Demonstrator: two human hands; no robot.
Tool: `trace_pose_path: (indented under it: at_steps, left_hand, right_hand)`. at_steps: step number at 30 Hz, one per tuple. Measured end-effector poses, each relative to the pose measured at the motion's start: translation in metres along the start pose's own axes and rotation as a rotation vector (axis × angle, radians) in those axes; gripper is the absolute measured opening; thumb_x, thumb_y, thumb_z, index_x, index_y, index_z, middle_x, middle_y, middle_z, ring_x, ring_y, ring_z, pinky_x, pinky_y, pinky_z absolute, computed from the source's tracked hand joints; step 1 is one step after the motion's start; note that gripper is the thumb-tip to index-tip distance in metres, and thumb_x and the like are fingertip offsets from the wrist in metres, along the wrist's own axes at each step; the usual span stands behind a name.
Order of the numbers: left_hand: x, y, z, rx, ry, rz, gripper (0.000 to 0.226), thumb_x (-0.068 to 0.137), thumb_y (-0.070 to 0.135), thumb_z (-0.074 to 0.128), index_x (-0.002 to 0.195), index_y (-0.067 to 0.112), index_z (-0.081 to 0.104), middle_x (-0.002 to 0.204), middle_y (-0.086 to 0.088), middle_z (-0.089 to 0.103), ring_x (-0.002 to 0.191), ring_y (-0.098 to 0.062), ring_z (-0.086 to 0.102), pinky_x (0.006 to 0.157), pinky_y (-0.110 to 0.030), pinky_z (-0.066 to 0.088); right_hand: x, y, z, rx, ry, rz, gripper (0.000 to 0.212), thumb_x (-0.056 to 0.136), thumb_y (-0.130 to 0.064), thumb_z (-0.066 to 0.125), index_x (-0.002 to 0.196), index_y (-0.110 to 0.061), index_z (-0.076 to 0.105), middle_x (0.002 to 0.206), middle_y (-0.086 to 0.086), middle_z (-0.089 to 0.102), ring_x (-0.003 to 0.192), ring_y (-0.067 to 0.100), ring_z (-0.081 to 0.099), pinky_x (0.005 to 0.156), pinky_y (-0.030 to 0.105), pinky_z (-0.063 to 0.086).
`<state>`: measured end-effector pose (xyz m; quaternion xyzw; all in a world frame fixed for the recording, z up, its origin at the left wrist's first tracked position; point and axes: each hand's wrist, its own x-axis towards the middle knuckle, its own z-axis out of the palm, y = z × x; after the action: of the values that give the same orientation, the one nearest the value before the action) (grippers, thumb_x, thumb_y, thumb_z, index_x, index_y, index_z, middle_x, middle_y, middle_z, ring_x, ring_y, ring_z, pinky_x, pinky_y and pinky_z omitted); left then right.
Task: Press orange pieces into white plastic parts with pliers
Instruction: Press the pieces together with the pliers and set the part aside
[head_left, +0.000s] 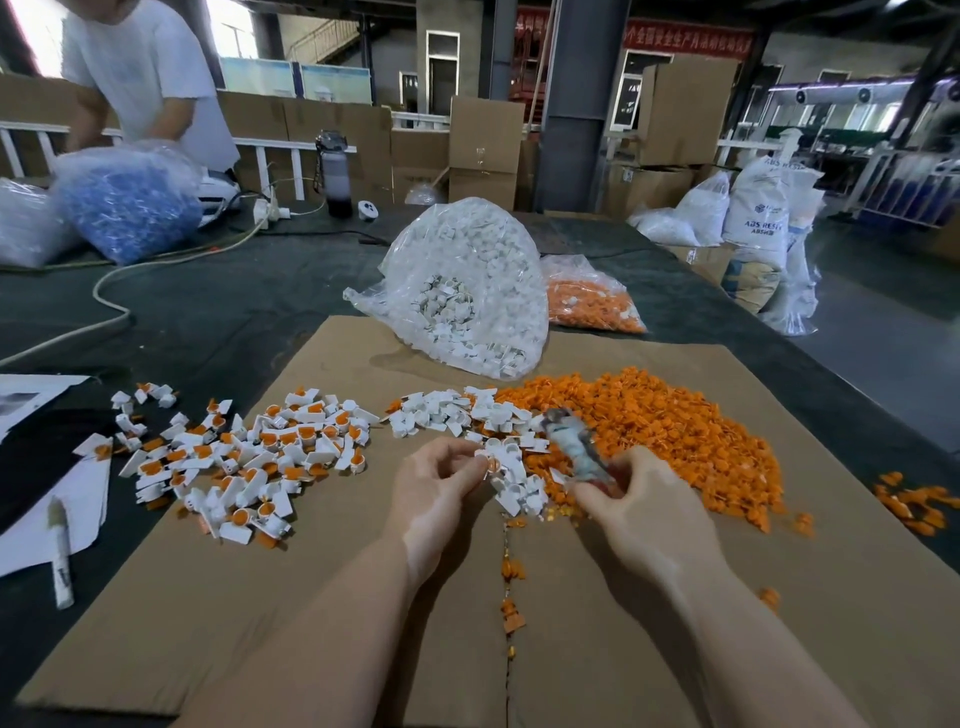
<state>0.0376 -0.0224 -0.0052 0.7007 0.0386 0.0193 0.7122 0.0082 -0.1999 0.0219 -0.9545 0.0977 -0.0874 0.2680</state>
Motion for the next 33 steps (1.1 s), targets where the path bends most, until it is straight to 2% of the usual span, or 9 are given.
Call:
trace_pose_path:
  at_steps: [4, 6, 8, 16, 19, 22, 24, 27, 33]
  left_hand:
    - [-0.002, -0.004, 0.0, 0.218, -0.014, 0.121, 0.015, 0.09, 0.014, 0.059, 0.099, 0.02, 0.07, 0.099, 0.004, 0.068, 0.095, -0.009, 0.061, 0.088, -0.018, 0.045]
    - [-0.002, -0.005, 0.0, 0.273, -0.018, 0.159, 0.015, 0.092, 0.016, 0.057, 0.097, 0.022, 0.07, 0.094, 0.013, 0.065, 0.091, 0.003, 0.057, 0.078, 0.0, 0.039]
    - [-0.002, -0.006, 0.001, 0.319, -0.024, 0.194, 0.015, 0.092, 0.015, 0.056, 0.097, 0.021, 0.07, 0.09, 0.018, 0.061, 0.087, 0.01, 0.052, 0.068, 0.007, 0.033]
    - [0.001, -0.01, 0.003, 0.352, -0.042, 0.203, 0.015, 0.093, 0.018, 0.054, 0.095, 0.025, 0.068, 0.091, 0.018, 0.06, 0.087, 0.008, 0.052, 0.069, 0.008, 0.032]
    - [0.002, -0.011, 0.003, 0.366, -0.051, 0.211, 0.016, 0.093, 0.018, 0.054, 0.095, 0.025, 0.068, 0.091, 0.015, 0.062, 0.089, 0.002, 0.054, 0.07, 0.007, 0.033]
    - [0.003, -0.011, 0.003, 0.387, -0.055, 0.215, 0.018, 0.093, 0.017, 0.054, 0.098, 0.022, 0.07, 0.09, 0.016, 0.062, 0.088, 0.002, 0.055, 0.07, 0.005, 0.035]
    - [0.003, -0.011, 0.003, 0.411, -0.055, 0.232, 0.018, 0.093, 0.017, 0.054, 0.099, 0.02, 0.071, 0.09, 0.014, 0.064, 0.086, 0.002, 0.056, 0.07, 0.002, 0.037]
    - [0.003, -0.011, 0.003, 0.449, -0.066, 0.252, 0.018, 0.093, 0.016, 0.054, 0.1, 0.018, 0.071, 0.095, 0.009, 0.067, 0.091, -0.001, 0.058, 0.073, 0.0, 0.038]
    - [0.004, -0.01, 0.003, 0.485, -0.096, 0.262, 0.017, 0.092, 0.015, 0.056, 0.098, 0.017, 0.072, 0.097, 0.007, 0.068, 0.093, -0.004, 0.059, 0.075, -0.001, 0.038]
  right_hand:
    - [0.009, 0.023, 0.002, -0.348, 0.177, -0.028, 0.047, 0.082, -0.057, 0.057, 0.103, -0.016, 0.051, 0.101, 0.001, 0.058, 0.099, 0.02, 0.053, 0.082, 0.03, 0.043]
    - [0.012, 0.031, 0.005, -0.443, 0.184, -0.029, 0.051, 0.082, -0.063, 0.052, 0.103, -0.017, 0.05, 0.104, 0.0, 0.058, 0.102, 0.019, 0.052, 0.085, 0.029, 0.043]
    - [0.013, 0.037, 0.008, -0.457, 0.18, -0.021, 0.055, 0.081, -0.067, 0.049, 0.105, -0.018, 0.049, 0.107, 0.0, 0.056, 0.105, 0.019, 0.051, 0.087, 0.029, 0.042]
    - [0.008, 0.035, 0.017, -0.604, 0.173, 0.017, 0.063, 0.083, -0.072, 0.035, 0.115, -0.019, 0.048, 0.121, 0.002, 0.052, 0.113, 0.021, 0.047, 0.093, 0.032, 0.038]
    - [0.003, 0.027, 0.019, -0.469, 0.279, -0.102, 0.052, 0.087, -0.054, 0.051, 0.121, -0.015, 0.055, 0.123, 0.007, 0.053, 0.115, 0.026, 0.047, 0.097, 0.04, 0.034]
    - [-0.001, 0.01, 0.029, -0.157, 0.332, -0.427, 0.026, 0.082, -0.017, 0.071, 0.106, -0.007, 0.068, 0.103, 0.011, 0.064, 0.099, 0.028, 0.059, 0.087, 0.042, 0.048]
    - [-0.006, -0.003, 0.037, -0.065, 0.317, -0.586, 0.021, 0.076, -0.006, 0.075, 0.097, -0.008, 0.071, 0.091, 0.008, 0.067, 0.086, 0.026, 0.061, 0.077, 0.04, 0.052]
    - [-0.01, -0.014, 0.047, -0.011, 0.267, -0.679, 0.018, 0.073, -0.006, 0.077, 0.09, -0.011, 0.072, 0.082, 0.004, 0.065, 0.076, 0.024, 0.059, 0.065, 0.038, 0.052]
    - [-0.008, -0.016, 0.055, -0.01, 0.284, -0.702, 0.011, 0.074, -0.009, 0.077, 0.076, -0.011, 0.066, 0.074, 0.003, 0.06, 0.069, 0.022, 0.056, 0.058, 0.035, 0.05]
